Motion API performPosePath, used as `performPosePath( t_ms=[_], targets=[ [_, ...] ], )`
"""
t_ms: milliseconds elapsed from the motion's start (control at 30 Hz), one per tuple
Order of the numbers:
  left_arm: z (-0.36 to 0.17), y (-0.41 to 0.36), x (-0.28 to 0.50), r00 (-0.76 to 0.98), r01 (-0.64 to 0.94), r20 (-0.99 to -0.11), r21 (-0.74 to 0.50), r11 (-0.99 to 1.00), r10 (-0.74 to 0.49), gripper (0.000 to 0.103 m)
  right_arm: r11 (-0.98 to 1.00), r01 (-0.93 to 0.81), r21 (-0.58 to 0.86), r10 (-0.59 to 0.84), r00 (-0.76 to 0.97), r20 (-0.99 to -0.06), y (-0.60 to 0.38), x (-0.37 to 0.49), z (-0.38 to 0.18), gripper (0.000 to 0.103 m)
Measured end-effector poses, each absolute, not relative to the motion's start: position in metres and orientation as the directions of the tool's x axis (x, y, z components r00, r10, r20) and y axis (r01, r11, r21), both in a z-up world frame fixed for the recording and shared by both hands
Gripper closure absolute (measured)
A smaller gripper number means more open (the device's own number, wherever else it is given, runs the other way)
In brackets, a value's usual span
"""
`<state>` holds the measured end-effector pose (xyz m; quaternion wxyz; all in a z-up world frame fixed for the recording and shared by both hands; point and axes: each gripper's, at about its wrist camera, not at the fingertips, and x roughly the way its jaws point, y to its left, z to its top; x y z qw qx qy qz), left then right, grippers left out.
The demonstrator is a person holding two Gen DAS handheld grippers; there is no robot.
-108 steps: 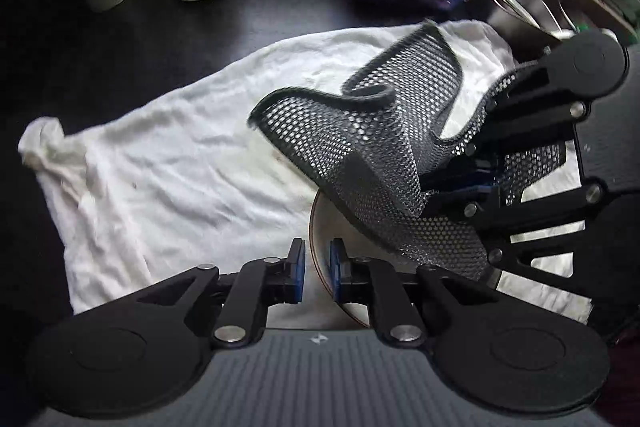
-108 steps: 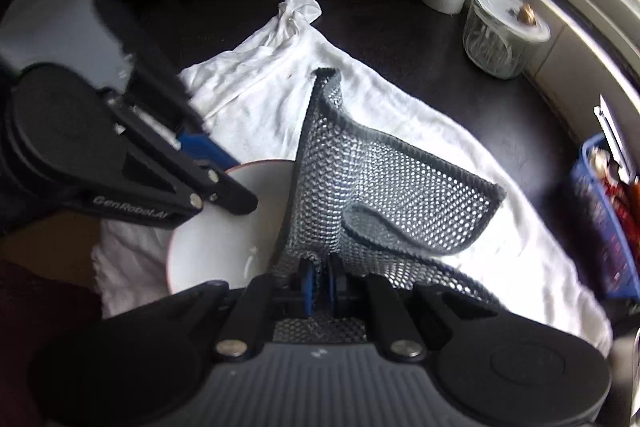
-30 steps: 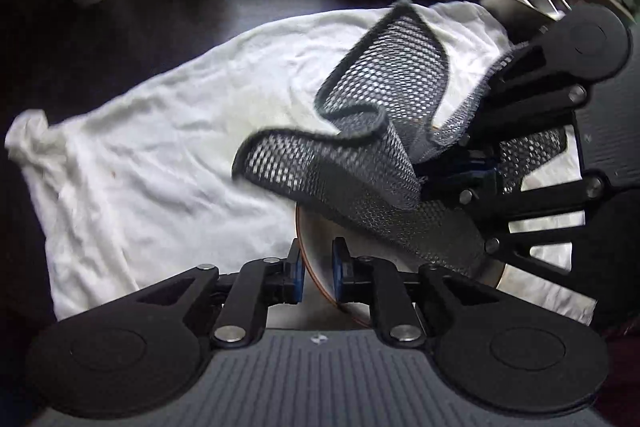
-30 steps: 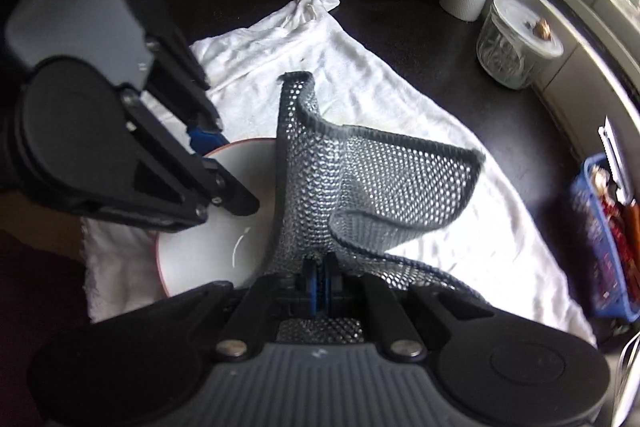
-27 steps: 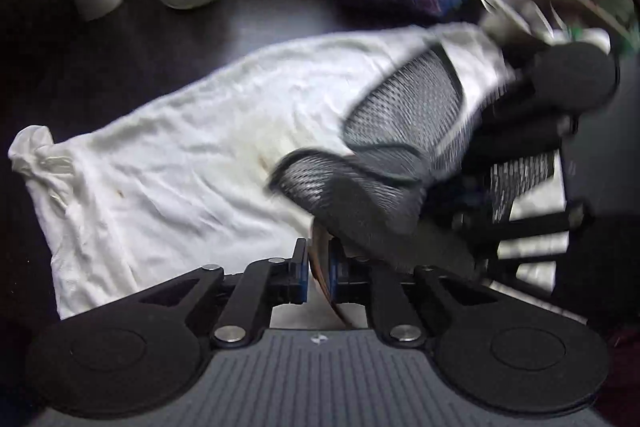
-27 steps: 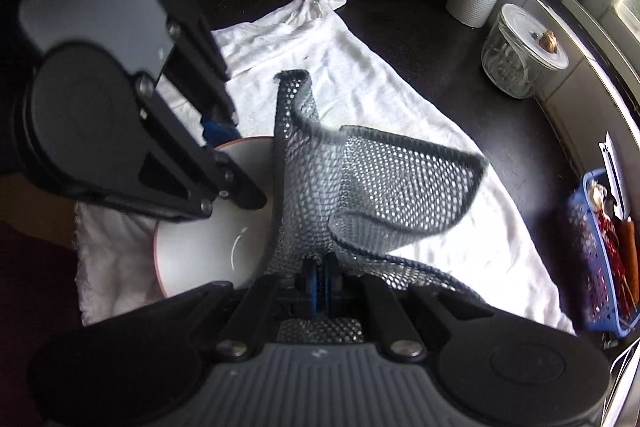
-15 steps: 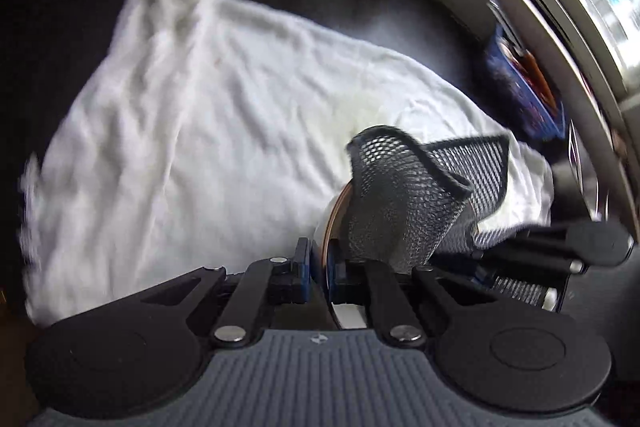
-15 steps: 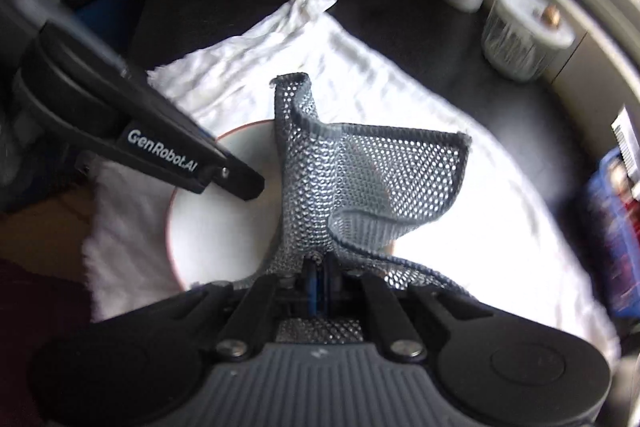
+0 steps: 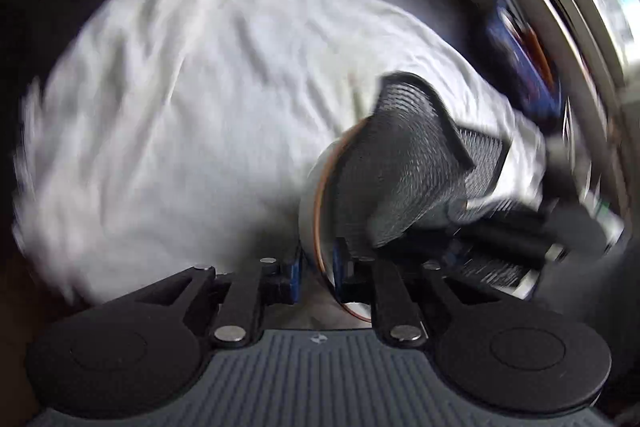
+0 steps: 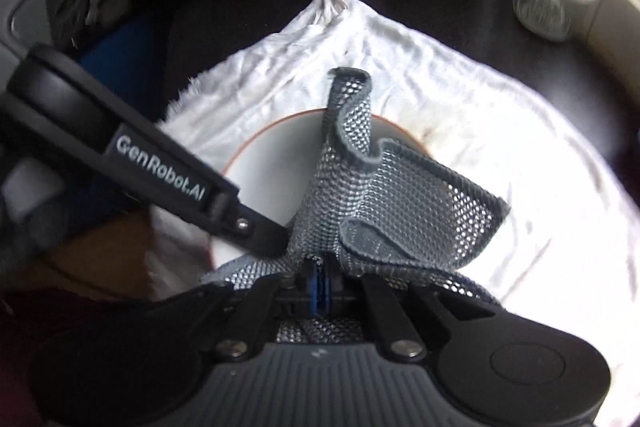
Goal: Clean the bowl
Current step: 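Hold the bowl with the left gripper while the right gripper wipes the pad around the interior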
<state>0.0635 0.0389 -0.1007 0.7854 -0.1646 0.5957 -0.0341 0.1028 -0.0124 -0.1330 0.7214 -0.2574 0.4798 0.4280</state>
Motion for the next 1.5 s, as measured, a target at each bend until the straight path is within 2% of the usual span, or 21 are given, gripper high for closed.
performPosePath(
  t_ms=[67, 200, 267, 333, 467, 633, 800, 967, 1067, 1133, 1267, 1333, 1400, 1500],
  targets=[
    [-0.091, 0.031, 0.073, 0.322, -0.006, -0.929, -0.195, 0.981, -0.182, 0.089, 0.483, -0.875, -0.024, 0.352, 0.219, -0.91, -0.014, 0.106, -0.126, 0.1],
    [-0.08, 0.019, 0.095, 0.351, 0.24, -0.925, -0.064, 0.969, -0.148, 0.089, 0.427, -0.895, -0.131, 0.319, 0.284, -0.904, -0.009, 0.113, -0.119, 0.1],
    [-0.081, 0.02, 0.098, 0.347, 0.266, -0.925, -0.06, 0.962, -0.154, 0.09, 0.384, -0.908, -0.167, 0.308, 0.296, -0.904, -0.005, 0.113, -0.12, 0.1],
    [-0.086, 0.026, 0.098, 0.332, 0.24, -0.927, -0.093, 0.966, -0.172, 0.093, 0.35, -0.92, -0.176, 0.299, 0.288, -0.91, -0.006, 0.112, -0.122, 0.1],
    [-0.096, 0.037, 0.095, 0.305, 0.174, -0.929, -0.164, 0.971, -0.211, 0.095, 0.363, -0.925, -0.108, 0.315, 0.231, -0.92, -0.002, 0.109, -0.133, 0.1],
    [-0.102, 0.059, 0.081, 0.317, -0.096, -0.905, -0.329, 0.939, -0.284, 0.095, 0.489, -0.872, 0.034, 0.374, 0.174, -0.911, -0.012, 0.116, -0.137, 0.1],
    [-0.111, 0.07, 0.067, 0.324, -0.283, -0.881, -0.437, 0.854, -0.344, 0.094, 0.557, -0.815, 0.162, 0.425, 0.112, -0.898, -0.018, 0.115, -0.141, 0.1],
    [-0.125, 0.081, 0.045, 0.35, -0.528, -0.86, -0.508, 0.681, -0.371, 0.093, 0.584, -0.773, 0.25, 0.481, 0.081, -0.873, -0.019, 0.116, -0.14, 0.099],
    [-0.131, 0.078, 0.036, 0.34, -0.559, -0.853, -0.522, 0.644, -0.395, 0.093, 0.582, -0.767, 0.27, 0.498, 0.073, -0.864, -0.023, 0.113, -0.137, 0.1],
    [-0.123, 0.064, 0.045, 0.298, -0.431, -0.884, -0.461, 0.776, -0.36, 0.092, 0.562, -0.788, 0.249, 0.486, 0.072, -0.871, -0.021, 0.107, -0.137, 0.1],
    [-0.097, 0.031, 0.066, 0.296, -0.051, -0.926, -0.259, 0.965, -0.233, 0.088, 0.507, -0.861, 0.03, 0.393, 0.201, -0.897, -0.02, 0.097, -0.122, 0.1],
    [-0.086, 0.016, 0.075, 0.331, 0.116, -0.929, -0.132, 0.984, -0.164, 0.088, 0.487, -0.872, -0.051, 0.371, 0.259, -0.892, -0.023, 0.099, -0.113, 0.1],
    [-0.08, 0.007, 0.083, 0.354, 0.218, -0.927, -0.046, 0.975, -0.123, 0.088, 0.458, -0.883, -0.104, 0.355, 0.289, -0.889, -0.022, 0.099, -0.11, 0.1],
    [-0.079, 0.004, 0.096, 0.349, 0.336, -0.929, 0.001, 0.942, -0.123, 0.088, 0.405, -0.899, -0.169, 0.334, 0.317, -0.887, -0.017, 0.096, -0.11, 0.1]
  ],
)
